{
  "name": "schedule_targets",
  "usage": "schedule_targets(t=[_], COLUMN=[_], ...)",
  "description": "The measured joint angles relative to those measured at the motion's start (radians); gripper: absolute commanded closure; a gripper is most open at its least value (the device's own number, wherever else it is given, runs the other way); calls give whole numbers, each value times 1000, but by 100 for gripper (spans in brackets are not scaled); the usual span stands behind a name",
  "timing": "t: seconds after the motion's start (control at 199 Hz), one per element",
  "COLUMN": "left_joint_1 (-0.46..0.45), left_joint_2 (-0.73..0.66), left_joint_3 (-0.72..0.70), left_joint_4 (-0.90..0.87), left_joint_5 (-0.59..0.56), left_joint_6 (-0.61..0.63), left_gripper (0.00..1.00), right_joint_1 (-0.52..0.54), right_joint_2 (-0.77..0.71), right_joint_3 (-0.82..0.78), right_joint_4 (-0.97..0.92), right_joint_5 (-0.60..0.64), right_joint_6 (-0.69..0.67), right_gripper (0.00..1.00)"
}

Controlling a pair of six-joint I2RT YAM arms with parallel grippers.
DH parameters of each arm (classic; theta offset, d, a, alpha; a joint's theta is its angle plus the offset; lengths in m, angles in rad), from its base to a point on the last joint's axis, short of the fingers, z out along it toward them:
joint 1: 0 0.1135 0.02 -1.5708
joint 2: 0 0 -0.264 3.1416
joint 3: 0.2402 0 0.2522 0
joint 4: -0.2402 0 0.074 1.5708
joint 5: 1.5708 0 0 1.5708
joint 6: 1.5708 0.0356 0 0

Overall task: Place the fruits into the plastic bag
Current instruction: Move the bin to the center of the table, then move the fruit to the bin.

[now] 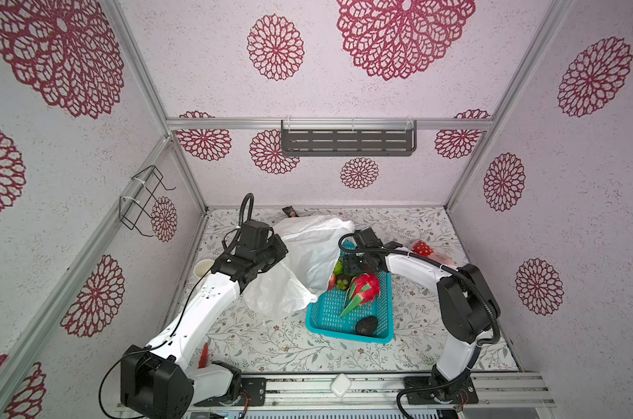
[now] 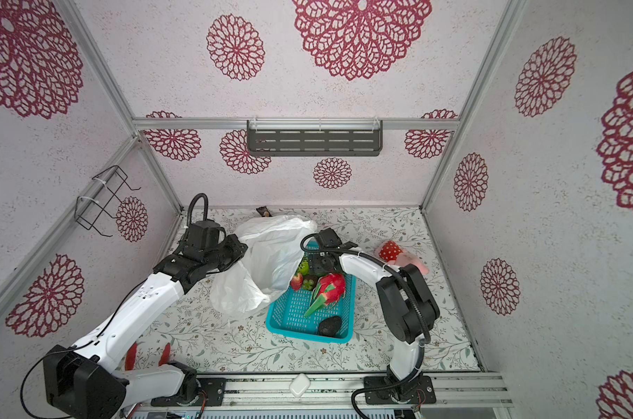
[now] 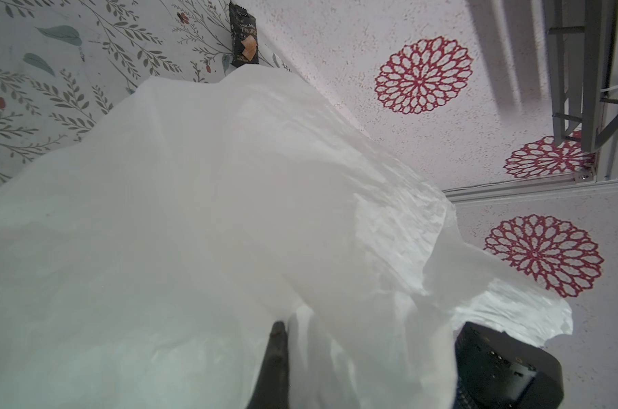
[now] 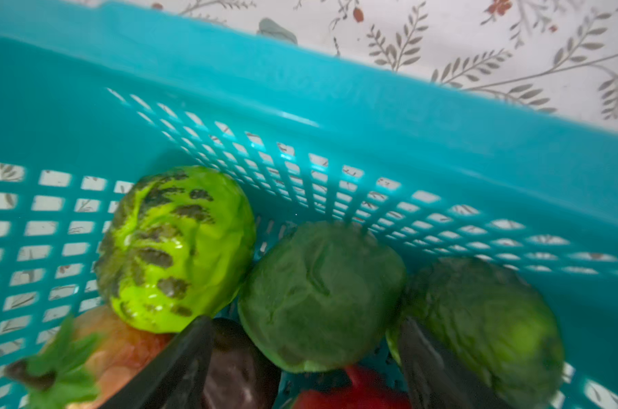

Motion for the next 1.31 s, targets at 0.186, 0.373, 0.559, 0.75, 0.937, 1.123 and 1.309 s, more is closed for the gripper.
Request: schedule_targets(t=[0.186,0.373,0.559,0.75,0.937,1.123,1.309], left_joint_1=[0,0,0,0,0,0,0], left_joint_2=[0,0,0,2,16,27,37], left_joint_3=[0,0,0,0,4,18,32], left_joint_4=[-6,-13,-14,-15,-16,-19,-19], left_joint_5=[0,0,-1,-3,-3,-2,2], left_joint_6=[3,4,4,5,11,19,22], left_gripper=[100,100,100,100,100,100,100], right_joint_1=[-1,2,11,17,15,11,20], right_joint_2=[26,61,66,58,2,-86,-155], right_joint_3=[33,74,71,53,-38,-144,-156], right_joint_4=[-25,-18,13,33,86,105,85], right_joint_5=[1,29,100,121,29,-148,-223], right_joint_6=[11,45,95,103,43,-20,-67], right_gripper=[13,11,11,12,14,15,15])
